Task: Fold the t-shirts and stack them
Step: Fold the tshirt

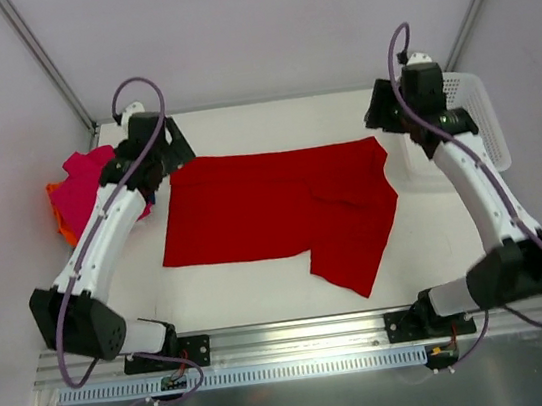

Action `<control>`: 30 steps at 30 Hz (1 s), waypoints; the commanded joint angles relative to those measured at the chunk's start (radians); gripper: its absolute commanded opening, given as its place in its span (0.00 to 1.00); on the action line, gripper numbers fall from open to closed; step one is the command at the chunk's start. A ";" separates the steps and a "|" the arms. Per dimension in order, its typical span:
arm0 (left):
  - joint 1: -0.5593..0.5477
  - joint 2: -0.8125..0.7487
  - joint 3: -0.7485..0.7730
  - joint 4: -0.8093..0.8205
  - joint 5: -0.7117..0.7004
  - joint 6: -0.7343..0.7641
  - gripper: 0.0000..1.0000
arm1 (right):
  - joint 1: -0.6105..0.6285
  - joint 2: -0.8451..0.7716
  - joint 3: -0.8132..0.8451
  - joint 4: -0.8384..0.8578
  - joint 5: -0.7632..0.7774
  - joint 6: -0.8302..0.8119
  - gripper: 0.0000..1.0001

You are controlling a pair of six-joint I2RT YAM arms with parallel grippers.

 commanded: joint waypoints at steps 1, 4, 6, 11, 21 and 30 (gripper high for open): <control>-0.049 -0.087 -0.222 -0.021 -0.046 -0.052 0.91 | 0.131 -0.175 -0.228 -0.008 0.050 0.069 0.62; -0.072 -0.187 -0.424 -0.019 -0.054 -0.065 0.91 | 0.233 -0.377 -0.451 0.003 0.088 0.164 0.63; -0.078 -0.241 -0.492 -0.021 -0.100 -0.090 0.90 | 0.322 -0.439 -0.592 0.009 0.122 0.240 0.62; -0.076 -0.227 -0.626 -0.019 -0.124 -0.124 0.90 | 0.558 -0.515 -0.733 -0.021 0.291 0.373 0.62; -0.081 -0.180 -0.684 -0.019 -0.051 -0.125 0.91 | 0.833 -0.378 -0.801 -0.123 0.475 0.615 0.63; -0.081 -0.086 -0.682 0.011 0.026 -0.128 0.90 | 0.939 -0.222 -0.852 -0.081 0.470 0.741 0.70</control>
